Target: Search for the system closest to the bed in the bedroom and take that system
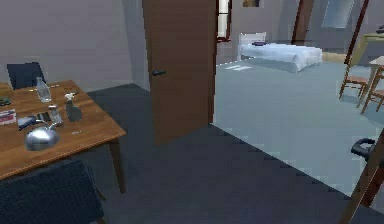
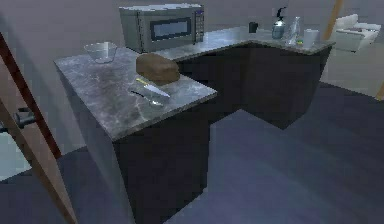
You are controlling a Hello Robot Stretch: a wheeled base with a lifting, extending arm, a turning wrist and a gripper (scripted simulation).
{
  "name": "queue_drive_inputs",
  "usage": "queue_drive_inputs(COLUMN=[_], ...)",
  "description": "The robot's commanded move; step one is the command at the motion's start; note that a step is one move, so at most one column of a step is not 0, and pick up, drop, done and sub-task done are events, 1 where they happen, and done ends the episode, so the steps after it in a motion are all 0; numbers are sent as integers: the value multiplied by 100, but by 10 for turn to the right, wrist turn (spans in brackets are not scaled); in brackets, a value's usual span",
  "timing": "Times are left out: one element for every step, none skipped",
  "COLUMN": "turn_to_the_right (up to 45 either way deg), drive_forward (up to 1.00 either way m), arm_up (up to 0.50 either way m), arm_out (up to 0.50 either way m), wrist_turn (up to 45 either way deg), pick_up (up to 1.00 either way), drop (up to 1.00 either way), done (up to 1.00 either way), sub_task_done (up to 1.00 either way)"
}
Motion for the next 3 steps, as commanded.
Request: queue_drive_inputs(turn_to_the_right=[60, 0, 30], drive_forward=[0, 15, 0], arm_up=[0, 0, 0], arm_out=[0, 0, 0], wrist_turn=[0, 0, 0], pick_up=[0, 0, 0], drop=[0, 0, 0], done=[0, 0, 0], sub_task_done=[0, 0, 0])
